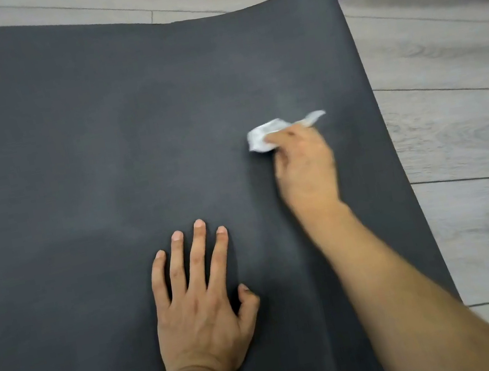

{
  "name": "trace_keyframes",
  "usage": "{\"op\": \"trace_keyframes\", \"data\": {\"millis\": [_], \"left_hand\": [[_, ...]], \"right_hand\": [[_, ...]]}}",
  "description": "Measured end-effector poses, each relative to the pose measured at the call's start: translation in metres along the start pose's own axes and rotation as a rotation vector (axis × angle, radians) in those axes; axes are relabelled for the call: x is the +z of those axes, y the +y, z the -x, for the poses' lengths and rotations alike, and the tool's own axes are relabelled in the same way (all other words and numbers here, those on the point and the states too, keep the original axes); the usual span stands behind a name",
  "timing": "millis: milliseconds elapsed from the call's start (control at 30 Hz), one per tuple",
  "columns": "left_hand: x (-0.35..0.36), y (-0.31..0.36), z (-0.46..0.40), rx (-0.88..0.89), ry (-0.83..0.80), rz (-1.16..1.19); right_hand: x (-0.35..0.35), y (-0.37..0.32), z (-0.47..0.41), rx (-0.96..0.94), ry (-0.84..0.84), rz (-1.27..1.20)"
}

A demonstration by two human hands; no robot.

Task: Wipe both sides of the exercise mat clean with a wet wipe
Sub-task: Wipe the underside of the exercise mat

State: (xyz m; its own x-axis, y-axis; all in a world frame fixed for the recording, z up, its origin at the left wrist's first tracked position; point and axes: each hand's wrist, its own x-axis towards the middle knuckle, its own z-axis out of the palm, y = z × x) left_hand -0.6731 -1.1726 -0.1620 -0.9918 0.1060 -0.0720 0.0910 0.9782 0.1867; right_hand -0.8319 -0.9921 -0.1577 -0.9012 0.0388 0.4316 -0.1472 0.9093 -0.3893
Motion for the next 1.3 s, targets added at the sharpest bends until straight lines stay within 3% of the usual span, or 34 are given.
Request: {"op": "trace_keyframes", "data": {"millis": [133,233,300,400,467,533,600,667,733,800,867,967,1033,1100,1200,1300], "left_hand": [[0.001,0.0,0.001,0.006,0.014,0.0],[0.0,0.0,0.001,0.0,0.008,-0.001],[-0.001,0.001,0.001,-0.001,0.012,0.0],[-0.002,0.001,0.0,0.0,0.021,0.01],[-0.002,0.002,0.0,0.001,0.02,0.006],[-0.001,0.002,0.0,0.0,0.022,-0.001],[0.0,0.001,0.0,0.002,0.027,-0.005],[0.002,0.001,0.0,0.01,0.042,-0.01],[0.003,0.001,0.001,0.008,0.053,-0.011],[0.001,0.002,0.001,0.002,0.053,-0.012],[0.0,0.002,0.001,0.002,0.054,-0.014],[0.0,0.003,0.001,-0.004,0.055,-0.01],[0.0,0.003,0.001,-0.005,0.058,-0.006],[0.001,0.003,0.001,-0.004,0.063,0.001],[0.002,0.002,0.0,-0.005,0.069,-0.002],[0.003,0.001,0.001,0.002,0.085,0.001]], "right_hand": [[0.026,-0.073,0.021,-0.334,-0.286,-0.122],[0.0,-0.026,0.006,-0.482,-0.367,0.06],[-0.03,0.027,-0.002,-0.347,-0.351,0.242],[-0.075,0.079,0.007,0.06,-0.277,0.389],[-0.071,0.064,0.015,0.268,-0.162,0.362],[-0.048,0.022,0.019,0.364,-0.007,0.175],[-0.018,-0.033,0.026,0.257,0.016,-0.113],[0.001,-0.084,0.035,0.05,-0.194,-0.266],[0.002,-0.096,0.039,-0.173,-0.39,-0.242],[-0.01,-0.061,0.031,-0.318,-0.414,-0.13],[-0.035,-0.005,0.023,-0.273,-0.343,0.053],[-0.087,0.074,0.025,0.058,-0.259,0.335],[-0.097,0.079,0.036,0.286,-0.178,0.356],[-0.075,0.044,0.043,0.431,-0.073,0.218],[-0.027,-0.038,0.046,0.36,-0.058,-0.172],[-0.008,-0.098,0.052,0.087,-0.365,-0.265]]}}
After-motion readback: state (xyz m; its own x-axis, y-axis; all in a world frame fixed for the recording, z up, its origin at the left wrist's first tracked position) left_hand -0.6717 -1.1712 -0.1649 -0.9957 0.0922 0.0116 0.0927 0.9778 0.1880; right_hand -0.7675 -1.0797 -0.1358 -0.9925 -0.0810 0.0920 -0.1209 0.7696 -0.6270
